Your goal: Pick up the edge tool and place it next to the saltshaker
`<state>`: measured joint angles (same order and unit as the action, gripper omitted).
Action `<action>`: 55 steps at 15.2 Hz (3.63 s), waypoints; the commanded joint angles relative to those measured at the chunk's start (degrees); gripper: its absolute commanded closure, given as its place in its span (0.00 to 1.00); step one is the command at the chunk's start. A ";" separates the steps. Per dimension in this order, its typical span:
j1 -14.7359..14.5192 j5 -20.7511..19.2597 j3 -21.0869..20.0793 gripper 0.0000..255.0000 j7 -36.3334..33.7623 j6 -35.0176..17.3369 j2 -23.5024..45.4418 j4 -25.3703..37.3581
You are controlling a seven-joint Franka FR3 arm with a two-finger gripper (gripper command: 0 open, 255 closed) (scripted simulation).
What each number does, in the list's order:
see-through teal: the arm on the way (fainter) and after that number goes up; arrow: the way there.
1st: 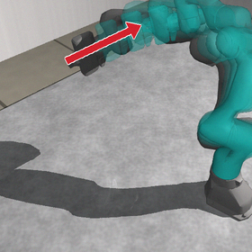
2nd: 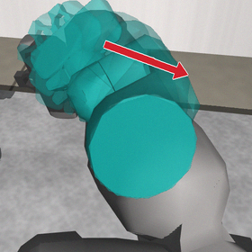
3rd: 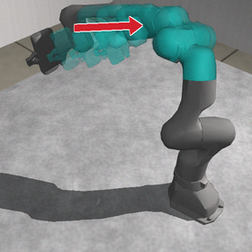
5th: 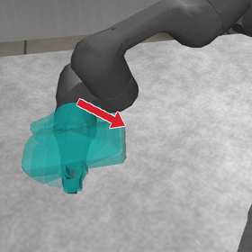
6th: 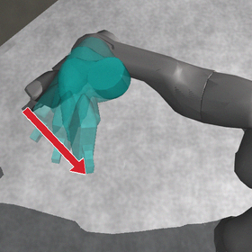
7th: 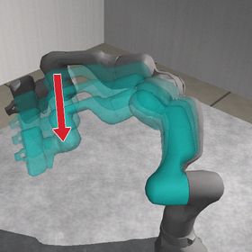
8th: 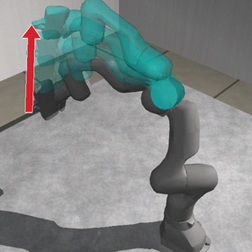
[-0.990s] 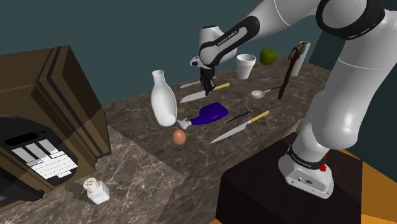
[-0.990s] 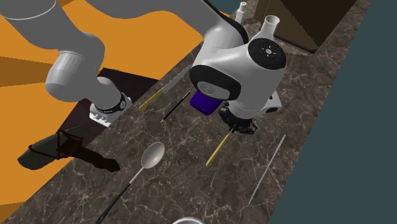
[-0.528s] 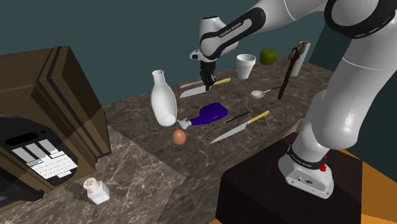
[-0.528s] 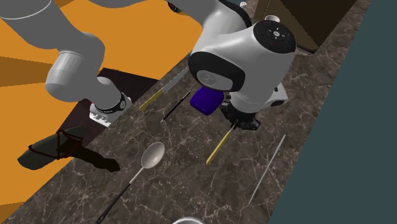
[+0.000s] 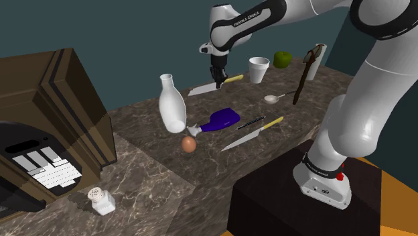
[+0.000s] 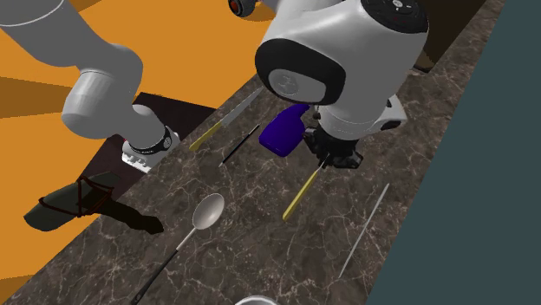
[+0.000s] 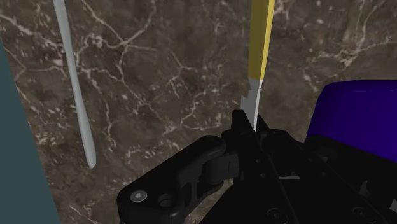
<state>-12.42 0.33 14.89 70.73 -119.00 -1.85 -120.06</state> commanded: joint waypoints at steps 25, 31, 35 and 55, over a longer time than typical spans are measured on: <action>-5.43 -1.15 -7.48 1.00 -13.41 11.48 -8.79 2.84; -8.94 -0.36 -12.63 1.00 -21.77 11.30 -10.23 1.22; -11.29 0.30 -16.08 1.00 -27.30 11.26 -10.02 1.42; -21.76 -0.47 -30.08 1.00 -52.03 11.18 2.04 13.45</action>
<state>-34.11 -0.05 -15.11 18.94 -107.29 -0.14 -106.40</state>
